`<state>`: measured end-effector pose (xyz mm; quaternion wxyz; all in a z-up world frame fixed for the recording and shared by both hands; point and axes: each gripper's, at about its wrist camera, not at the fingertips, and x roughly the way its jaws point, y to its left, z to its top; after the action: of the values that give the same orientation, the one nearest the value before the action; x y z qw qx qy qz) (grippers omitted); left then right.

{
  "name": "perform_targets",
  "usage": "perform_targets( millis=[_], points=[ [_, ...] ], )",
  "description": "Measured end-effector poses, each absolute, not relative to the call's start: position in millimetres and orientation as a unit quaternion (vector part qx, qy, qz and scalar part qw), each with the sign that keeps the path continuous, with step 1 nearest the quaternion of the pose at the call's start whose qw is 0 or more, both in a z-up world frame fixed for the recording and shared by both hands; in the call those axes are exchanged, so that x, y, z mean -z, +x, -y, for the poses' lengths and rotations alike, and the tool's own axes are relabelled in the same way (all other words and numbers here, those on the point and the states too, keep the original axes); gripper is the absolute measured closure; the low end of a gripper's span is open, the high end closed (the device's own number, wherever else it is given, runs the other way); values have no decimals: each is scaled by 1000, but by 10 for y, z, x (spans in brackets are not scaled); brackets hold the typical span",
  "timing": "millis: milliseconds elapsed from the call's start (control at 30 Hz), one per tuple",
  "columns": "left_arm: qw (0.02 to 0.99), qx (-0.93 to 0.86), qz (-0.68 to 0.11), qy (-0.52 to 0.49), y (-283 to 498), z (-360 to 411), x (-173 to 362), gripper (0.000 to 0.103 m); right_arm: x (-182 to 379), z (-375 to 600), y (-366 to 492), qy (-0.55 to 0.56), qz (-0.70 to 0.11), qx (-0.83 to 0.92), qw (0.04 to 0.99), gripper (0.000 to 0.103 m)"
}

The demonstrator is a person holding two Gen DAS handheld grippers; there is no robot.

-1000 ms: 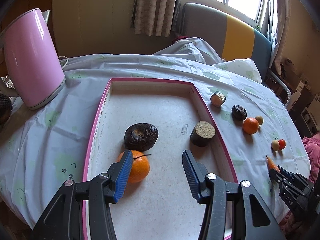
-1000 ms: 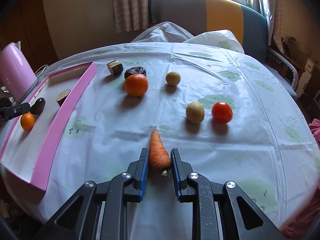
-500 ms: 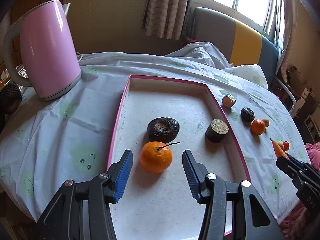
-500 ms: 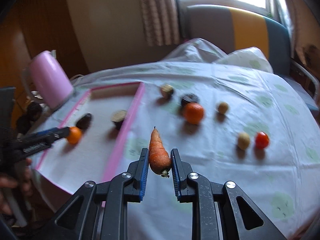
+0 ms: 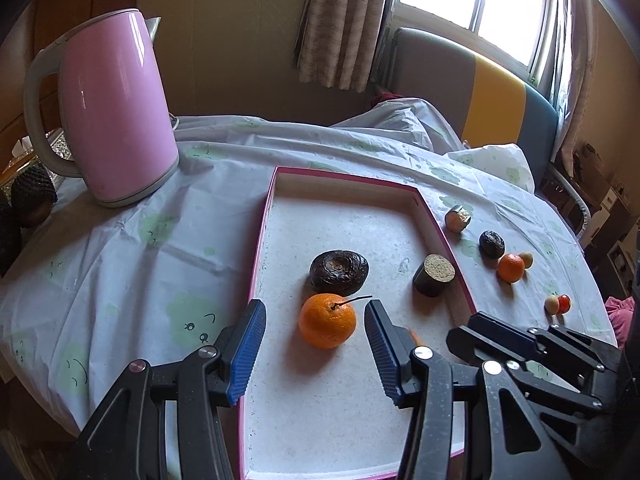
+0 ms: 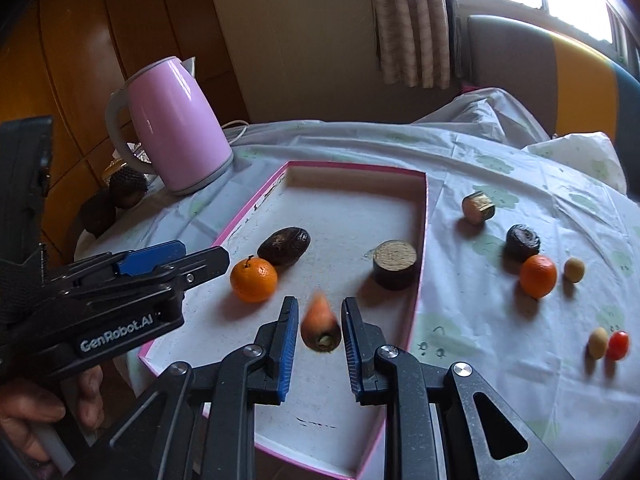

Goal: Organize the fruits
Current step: 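Lower the carrot into the tray and open the right gripper, then grasp the yellow-green round fruit with the left gripper while the right grasps the red tomato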

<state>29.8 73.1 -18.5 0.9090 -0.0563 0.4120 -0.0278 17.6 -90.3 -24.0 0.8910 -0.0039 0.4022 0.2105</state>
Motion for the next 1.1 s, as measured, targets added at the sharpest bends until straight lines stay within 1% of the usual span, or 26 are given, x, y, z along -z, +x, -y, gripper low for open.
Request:
perform_targets(
  millis=[100, 233, 267, 333, 433, 567, 633, 733, 767, 833, 933, 1033, 1100],
  points=[
    [908, 31, -414, -54, 299, -698, 187, 51, 271, 913, 196, -6, -406, -205, 890, 73],
    [907, 37, -417, -51, 324, -648, 204, 51, 271, 969, 195, -10, -408, -191, 893, 72],
    [906, 38, -418, -50, 331, -632, 210, 51, 267, 999, 187, -10, -407, -186, 894, 66],
    [905, 42, -421, -48, 345, -596, 226, 51, 260, 1070, 174, -5, -405, -178, 897, 58],
    [902, 48, -426, -44, 374, -533, 252, 51, 253, 1177, 171, -3, -405, -161, 900, 56],
    [898, 66, -434, -42, 399, -425, 286, 51, 242, 1363, 148, 3, -400, -139, 906, 41],
    [894, 79, -440, -38, 413, -345, 300, 48, 245, 1483, 137, 11, -398, -127, 909, 38],
    [889, 96, -446, -38, 433, -244, 302, 48, 274, 1680, 101, 16, -396, -99, 913, 36],
    [887, 102, -448, -40, 439, -218, 301, 48, 292, 1753, 94, 19, -397, -89, 913, 33],
    [884, 109, -452, -41, 456, -162, 298, 48, 337, 1920, 71, 31, -401, -70, 913, 31],
    [879, 123, -459, -42, 475, -69, 301, 48, 397, 2187, 27, 54, -407, -43, 911, 29],
    [874, 142, -464, -23, 482, 104, 286, 48, 438, 2446, -17, 73, -409, -16, 909, 23],
    [871, 161, -463, -11, 480, 247, 271, 48, 449, 2620, -30, 87, -410, 0, 908, 23]
  ],
)
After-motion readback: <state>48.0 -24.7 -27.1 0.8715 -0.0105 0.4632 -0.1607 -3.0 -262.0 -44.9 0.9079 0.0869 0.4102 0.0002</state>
